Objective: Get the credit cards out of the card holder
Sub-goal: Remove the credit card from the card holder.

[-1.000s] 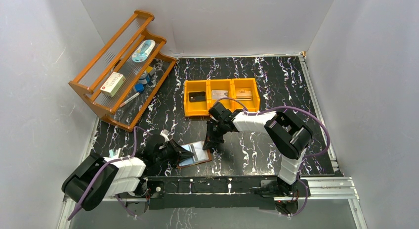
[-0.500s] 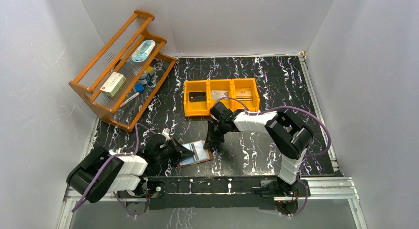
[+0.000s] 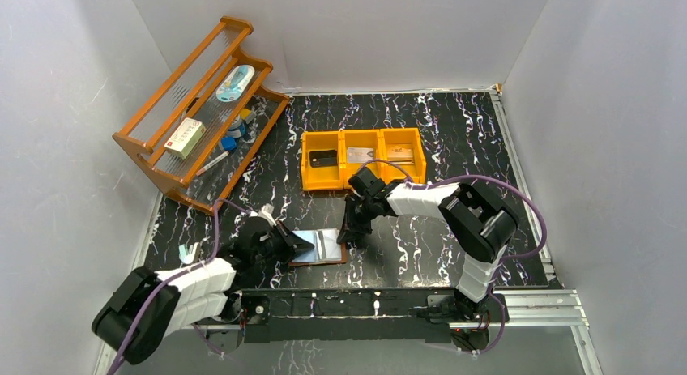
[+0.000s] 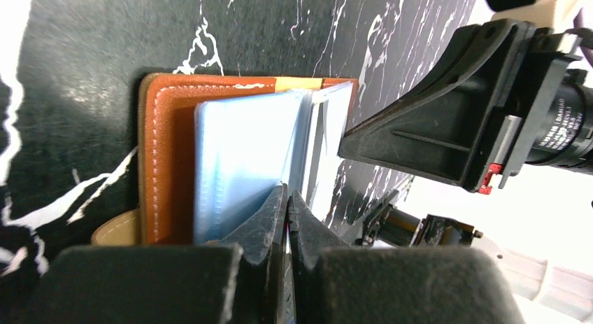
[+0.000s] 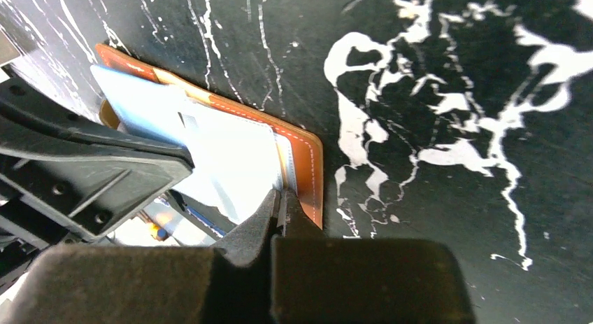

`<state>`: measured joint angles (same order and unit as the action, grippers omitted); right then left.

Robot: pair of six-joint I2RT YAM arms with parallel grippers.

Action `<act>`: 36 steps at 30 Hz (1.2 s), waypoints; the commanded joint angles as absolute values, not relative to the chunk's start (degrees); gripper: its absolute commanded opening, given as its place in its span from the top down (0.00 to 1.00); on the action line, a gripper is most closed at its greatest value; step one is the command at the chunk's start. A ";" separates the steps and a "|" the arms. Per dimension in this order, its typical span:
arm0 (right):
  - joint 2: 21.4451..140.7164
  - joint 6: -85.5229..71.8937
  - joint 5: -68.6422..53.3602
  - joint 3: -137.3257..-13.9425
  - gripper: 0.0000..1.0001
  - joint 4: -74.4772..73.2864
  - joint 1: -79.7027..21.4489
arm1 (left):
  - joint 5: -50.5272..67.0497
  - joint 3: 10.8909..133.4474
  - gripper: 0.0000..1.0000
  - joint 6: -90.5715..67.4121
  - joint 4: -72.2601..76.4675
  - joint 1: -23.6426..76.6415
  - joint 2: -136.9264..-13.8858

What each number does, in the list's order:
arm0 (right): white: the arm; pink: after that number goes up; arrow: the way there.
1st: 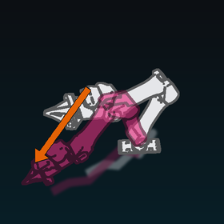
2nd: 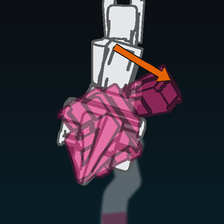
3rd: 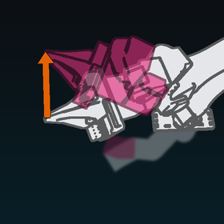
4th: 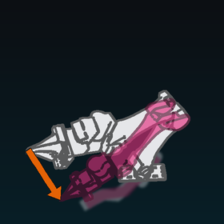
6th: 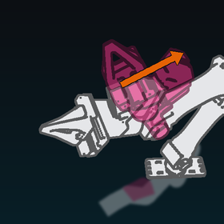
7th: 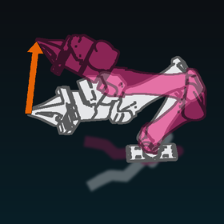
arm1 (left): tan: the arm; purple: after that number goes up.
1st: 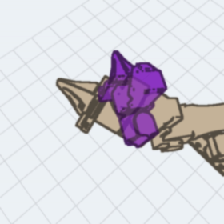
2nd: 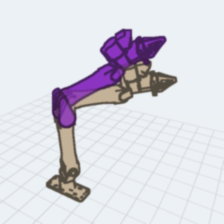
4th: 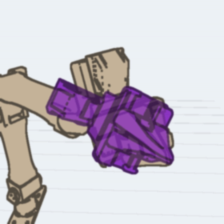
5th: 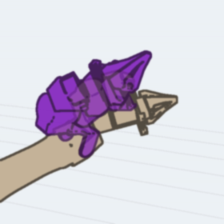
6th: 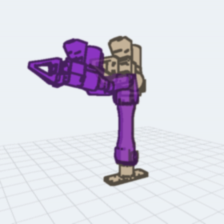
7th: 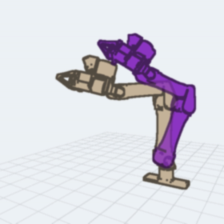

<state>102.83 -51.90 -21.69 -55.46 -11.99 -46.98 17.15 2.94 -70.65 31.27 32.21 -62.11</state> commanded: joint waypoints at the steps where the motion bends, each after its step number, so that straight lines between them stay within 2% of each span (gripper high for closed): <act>1: 102.33 -50.58 -16.25 -53.00 1.00 -15.68 -46.06 | 12.52 5.01 1.00 -66.11 20.17 32.02 -56.19; 7: 102.36 -50.47 -18.43 -52.84 0.99 -13.80 -46.05 | 17.02 6.65 1.00 -64.28 25.07 31.98 -60.26; 10: 102.71 -50.14 -18.77 -52.77 1.00 -13.72 -46.05 | 19.52 7.57 0.82 -64.86 32.88 31.95 -64.56; 14: 103.16 -50.31 -18.91 -52.18 1.00 -13.29 -46.01 | 20.53 10.64 0.65 -64.14 35.41 31.95 -68.35; 18: 103.34 -50.30 -18.74 -52.25 1.00 -13.32 -46.05 | 20.28 12.83 0.61 -62.98 32.61 31.98 -72.20; 21: 103.77 -50.38 -18.94 -52.31 1.00 -13.27 -46.05 | 19.69 12.61 0.61 -63.39 30.98 31.98 -75.09; 32: 104.50 -50.77 -20.10 -51.91 1.00 -12.18 -46.05 | 21.08 9.97 0.88 -66.86 37.04 31.97 -83.72; 36: 104.59 -50.62 -20.35 -52.12 1.00 -12.06 -46.04 | 22.10 10.74 0.92 -68.19 39.41 32.05 -87.16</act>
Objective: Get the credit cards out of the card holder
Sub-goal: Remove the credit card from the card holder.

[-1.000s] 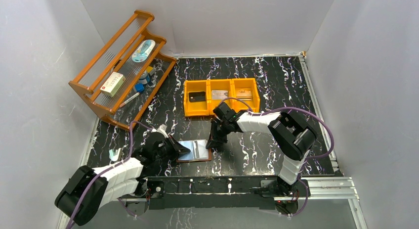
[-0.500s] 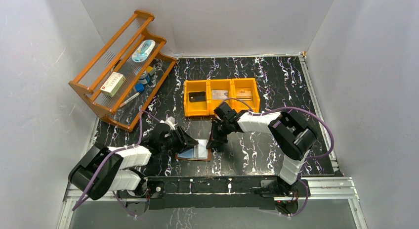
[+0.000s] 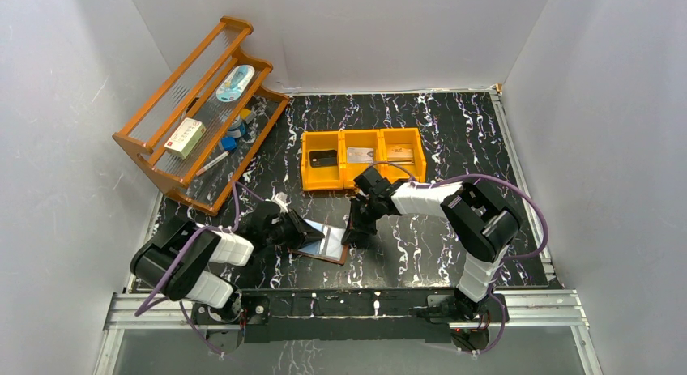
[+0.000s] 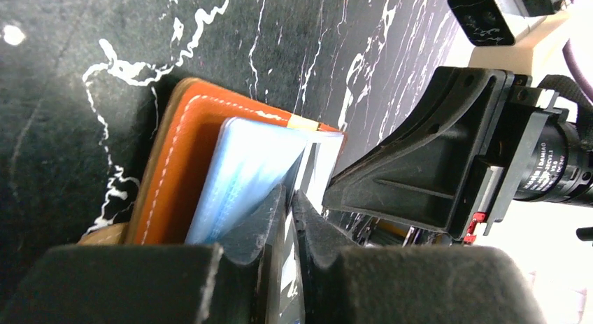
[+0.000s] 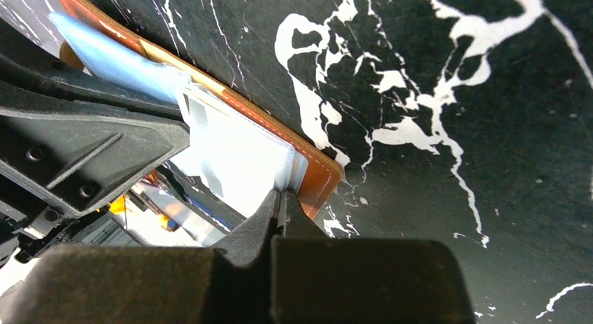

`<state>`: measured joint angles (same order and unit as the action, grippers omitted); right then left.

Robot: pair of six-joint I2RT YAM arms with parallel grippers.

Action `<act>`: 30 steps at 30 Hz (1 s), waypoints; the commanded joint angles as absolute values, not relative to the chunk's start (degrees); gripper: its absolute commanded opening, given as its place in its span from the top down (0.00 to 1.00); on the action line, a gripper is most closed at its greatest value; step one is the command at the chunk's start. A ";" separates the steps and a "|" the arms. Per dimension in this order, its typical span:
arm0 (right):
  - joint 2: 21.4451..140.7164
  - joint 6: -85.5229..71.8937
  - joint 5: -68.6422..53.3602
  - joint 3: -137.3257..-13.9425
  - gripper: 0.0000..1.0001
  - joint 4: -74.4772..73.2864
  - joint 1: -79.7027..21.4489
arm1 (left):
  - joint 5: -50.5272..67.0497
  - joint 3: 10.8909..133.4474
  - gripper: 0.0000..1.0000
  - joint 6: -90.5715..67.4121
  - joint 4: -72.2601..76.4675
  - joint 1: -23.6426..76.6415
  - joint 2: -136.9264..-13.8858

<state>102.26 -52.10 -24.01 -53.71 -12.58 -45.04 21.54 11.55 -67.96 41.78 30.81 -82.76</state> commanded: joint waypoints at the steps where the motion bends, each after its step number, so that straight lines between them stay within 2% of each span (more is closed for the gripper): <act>1: 104.59 -50.62 -20.45 -52.07 1.00 -11.96 -46.04 | 22.02 10.89 0.92 -68.51 39.43 32.02 -87.56; 6: 104.58 -50.06 -20.89 -52.31 1.00 -11.50 -46.04 | 23.74 12.19 0.91 -66.47 39.57 32.41 -88.76; 14: 104.36 -49.66 -19.09 -53.86 1.00 -12.38 -46.01 | 32.98 14.92 0.90 -57.61 38.26 33.93 -88.51; 25: 102.75 -49.95 -15.77 -54.13 1.00 -13.89 -45.05 | 38.88 21.75 0.83 -45.95 21.59 34.01 -83.47; 30: 103.09 -50.18 -17.47 -53.86 1.00 -12.70 -45.05 | 41.82 22.69 0.82 -47.45 24.99 34.18 -86.30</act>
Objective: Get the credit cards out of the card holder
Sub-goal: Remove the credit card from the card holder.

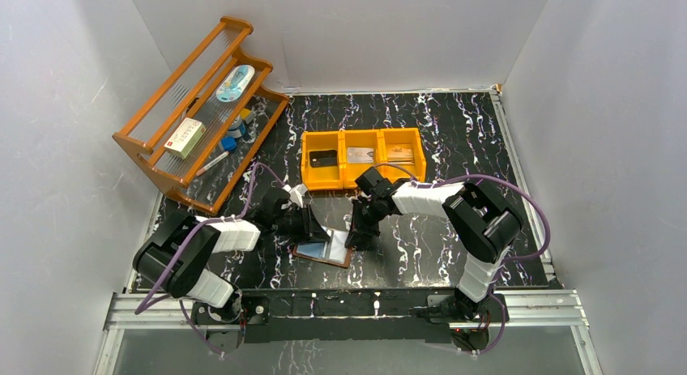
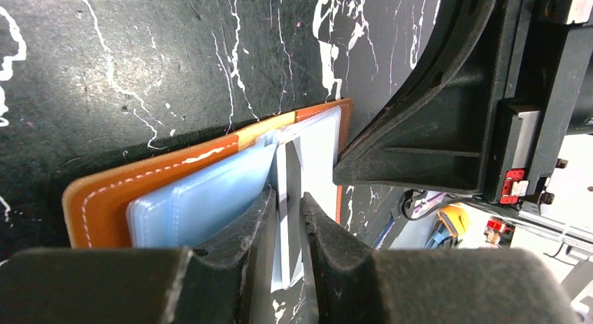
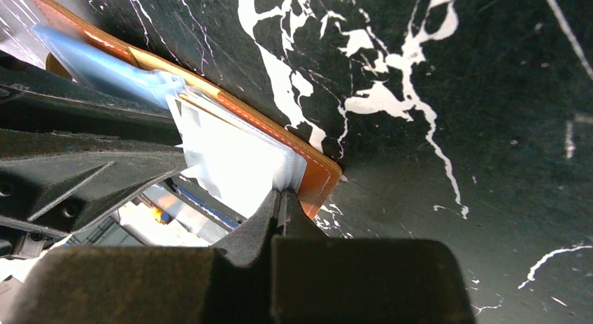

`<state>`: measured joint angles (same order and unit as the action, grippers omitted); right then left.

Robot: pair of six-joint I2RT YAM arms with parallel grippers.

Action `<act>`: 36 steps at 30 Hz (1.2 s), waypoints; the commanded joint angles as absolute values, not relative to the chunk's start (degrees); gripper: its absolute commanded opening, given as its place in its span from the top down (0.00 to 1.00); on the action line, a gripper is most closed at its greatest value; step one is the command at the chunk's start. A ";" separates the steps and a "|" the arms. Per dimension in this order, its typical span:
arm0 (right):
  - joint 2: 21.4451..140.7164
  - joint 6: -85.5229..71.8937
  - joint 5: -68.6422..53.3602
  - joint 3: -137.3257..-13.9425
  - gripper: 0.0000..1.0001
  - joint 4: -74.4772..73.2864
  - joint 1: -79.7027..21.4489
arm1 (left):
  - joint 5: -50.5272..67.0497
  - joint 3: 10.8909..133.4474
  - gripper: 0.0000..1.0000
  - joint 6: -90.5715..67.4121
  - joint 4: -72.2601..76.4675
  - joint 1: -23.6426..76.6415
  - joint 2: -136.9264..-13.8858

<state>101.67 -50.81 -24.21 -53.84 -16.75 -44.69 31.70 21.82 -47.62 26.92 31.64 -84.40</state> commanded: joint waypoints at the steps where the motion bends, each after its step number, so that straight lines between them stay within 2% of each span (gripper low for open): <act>1: 102.95 -50.14 -17.43 -53.73 1.00 -12.66 -45.08 | 41.88 23.01 0.82 -48.36 25.80 34.30 -86.56; 3: 102.76 -49.86 -17.50 -53.41 1.00 -12.61 -45.08 | 41.60 23.16 0.85 -50.30 27.81 34.42 -86.89; 8: 102.74 -49.86 -17.80 -53.03 1.00 -12.00 -45.08 | 40.36 26.24 1.00 -49.86 25.26 35.75 -88.05; 13: 102.38 -49.84 -16.76 -54.13 1.00 -13.21 -45.09 | 34.63 27.93 1.00 -47.27 17.52 37.32 -85.58; 15: 101.92 -49.86 -15.78 -54.34 0.95 -14.16 -44.98 | 31.85 27.95 1.00 -46.56 14.74 37.35 -82.41; 21: 100.11 -50.01 -15.20 -53.89 0.71 -14.21 -44.63 | 28.17 29.89 1.00 -43.48 8.08 37.35 -76.31; 24: 98.30 -50.26 -15.99 -54.25 0.67 -13.76 -44.53 | 27.64 30.10 1.00 -42.90 7.08 37.44 -75.52; 27: 97.55 -49.90 -15.61 -54.67 0.59 -14.09 -44.48 | 25.84 30.65 1.00 -42.24 4.98 37.44 -74.99; 29: 97.31 -49.31 -13.99 -55.47 0.53 -15.97 -44.59 | 24.38 30.99 1.00 -42.10 3.30 37.44 -74.41; 36: 97.25 -46.66 -5.34 -61.21 0.45 -24.99 -47.17 | 20.12 31.57 1.00 -42.97 -0.06 37.44 -70.48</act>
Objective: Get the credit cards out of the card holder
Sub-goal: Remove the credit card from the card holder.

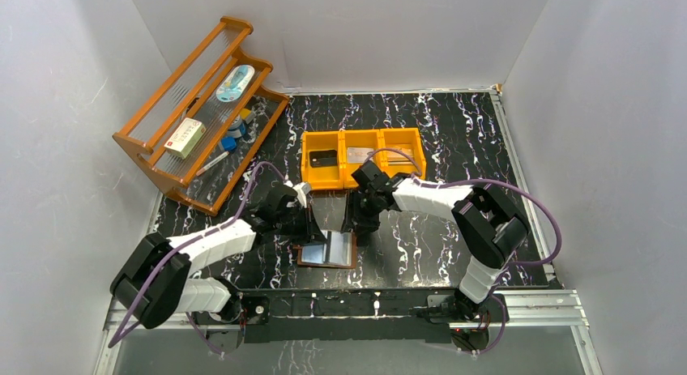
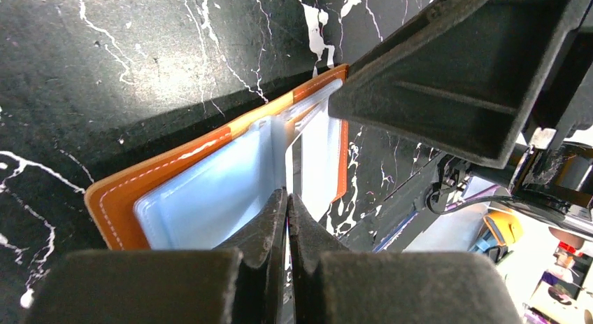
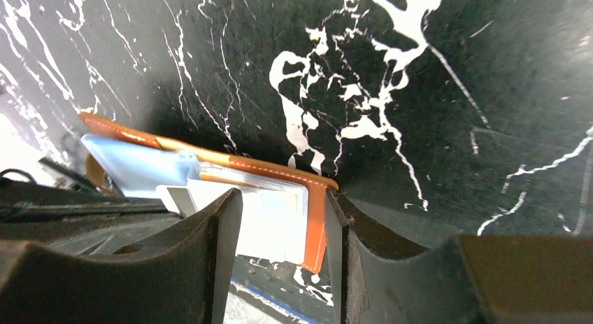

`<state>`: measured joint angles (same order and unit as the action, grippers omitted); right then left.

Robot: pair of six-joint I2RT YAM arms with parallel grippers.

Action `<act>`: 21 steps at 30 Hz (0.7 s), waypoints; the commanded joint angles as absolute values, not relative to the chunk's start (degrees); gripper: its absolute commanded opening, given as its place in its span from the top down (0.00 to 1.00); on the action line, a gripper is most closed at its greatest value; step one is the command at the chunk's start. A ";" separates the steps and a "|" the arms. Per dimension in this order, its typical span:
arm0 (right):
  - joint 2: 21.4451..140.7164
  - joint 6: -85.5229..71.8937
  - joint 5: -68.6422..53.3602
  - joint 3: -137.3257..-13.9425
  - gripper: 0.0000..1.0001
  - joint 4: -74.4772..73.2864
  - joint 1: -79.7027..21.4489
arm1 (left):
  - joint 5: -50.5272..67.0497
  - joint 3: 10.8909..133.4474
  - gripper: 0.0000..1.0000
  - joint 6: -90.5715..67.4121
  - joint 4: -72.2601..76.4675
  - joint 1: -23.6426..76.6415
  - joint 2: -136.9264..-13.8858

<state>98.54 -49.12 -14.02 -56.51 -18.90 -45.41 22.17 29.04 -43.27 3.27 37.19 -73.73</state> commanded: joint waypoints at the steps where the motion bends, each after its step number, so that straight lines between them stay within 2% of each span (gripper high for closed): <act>1: 97.36 -46.53 -3.55 -62.28 0.43 -26.27 -47.97 | 19.46 31.71 1.00 -42.90 -0.88 37.44 -70.16; 4: 97.60 -46.42 -1.10 -64.29 0.40 -27.95 -48.96 | 17.99 31.57 1.00 -42.66 -3.05 37.44 -68.80; 10: 96.00 -45.88 -3.53 -64.14 0.41 -25.14 -49.21 | 15.53 31.79 1.00 -41.57 -6.70 37.44 -66.76; 21: 97.00 -48.28 -21.20 -59.94 0.57 -8.20 -49.30 | 13.56 33.35 1.00 -40.74 -10.89 37.44 -64.63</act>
